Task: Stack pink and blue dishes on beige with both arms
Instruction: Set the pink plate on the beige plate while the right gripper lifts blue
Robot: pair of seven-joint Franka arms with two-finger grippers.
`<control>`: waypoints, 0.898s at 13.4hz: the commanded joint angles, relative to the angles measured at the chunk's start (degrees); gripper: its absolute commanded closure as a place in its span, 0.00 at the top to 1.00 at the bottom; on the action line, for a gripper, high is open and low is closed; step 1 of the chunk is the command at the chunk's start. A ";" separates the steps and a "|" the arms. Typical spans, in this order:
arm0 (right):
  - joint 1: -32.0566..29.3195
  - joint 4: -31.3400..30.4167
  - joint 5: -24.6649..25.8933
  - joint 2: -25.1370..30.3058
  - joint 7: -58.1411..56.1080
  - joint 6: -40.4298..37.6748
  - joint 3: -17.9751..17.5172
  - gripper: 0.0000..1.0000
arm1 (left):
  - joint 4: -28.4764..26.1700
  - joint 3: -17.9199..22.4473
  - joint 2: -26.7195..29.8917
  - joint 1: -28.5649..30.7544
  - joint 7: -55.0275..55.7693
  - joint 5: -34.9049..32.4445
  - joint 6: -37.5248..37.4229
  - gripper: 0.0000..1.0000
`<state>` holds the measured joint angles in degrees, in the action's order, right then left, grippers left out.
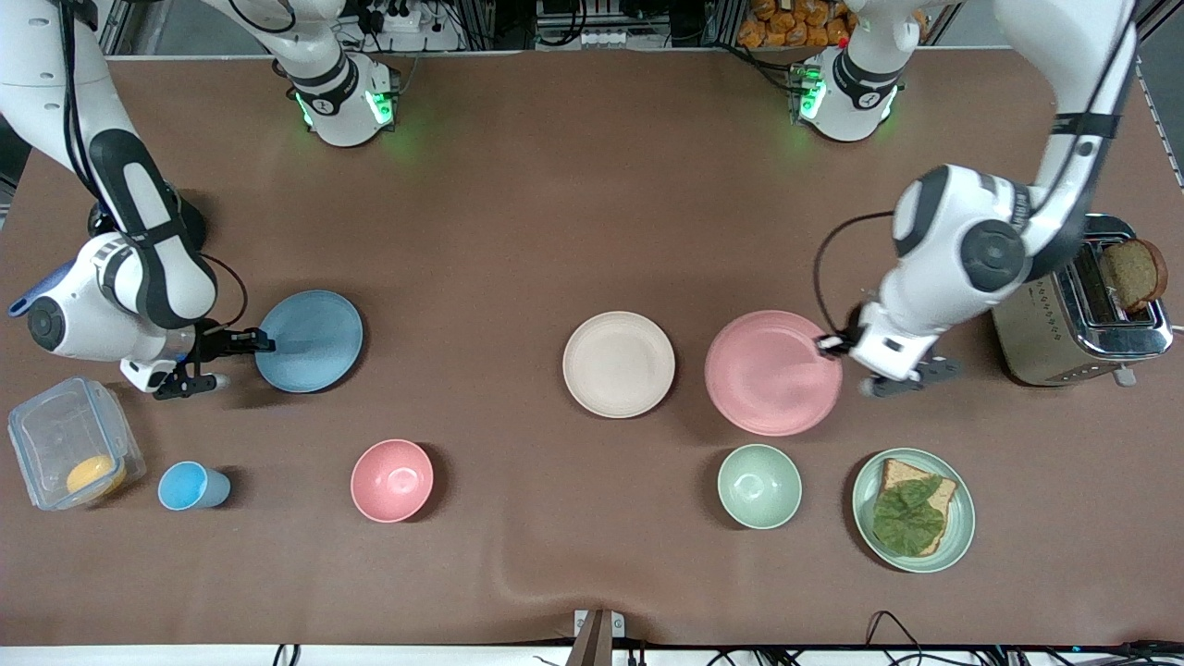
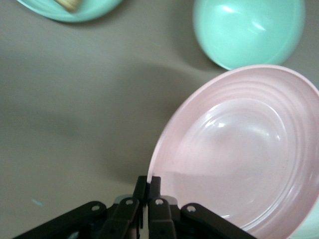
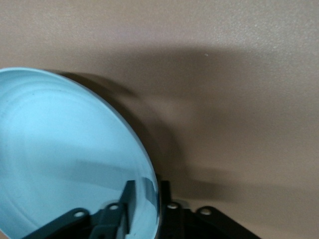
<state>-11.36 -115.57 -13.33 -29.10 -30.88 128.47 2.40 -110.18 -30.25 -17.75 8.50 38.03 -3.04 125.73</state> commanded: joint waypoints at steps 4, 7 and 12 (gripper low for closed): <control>0.64 3.68 -1.35 -0.87 -0.67 -4.53 0.24 0.00 | 3.13 -3.15 -9.83 -9.28 13.98 -0.21 9.07 0.00; 0.72 6.14 -1.35 -0.87 -0.40 -8.40 0.33 0.00 | 2.78 -2.98 -13.61 -12.28 17.07 -0.66 13.66 0.00; 0.90 8.42 -1.35 -0.87 0.12 -10.33 0.24 0.00 | 1.90 -2.10 -16.96 -13.16 17.25 -4.34 15.86 0.00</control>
<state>-10.96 -109.86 -13.44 -29.18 -30.87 120.47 2.39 -108.91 -32.73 -33.92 -4.26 53.92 -5.20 140.72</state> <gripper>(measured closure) 0.974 0.952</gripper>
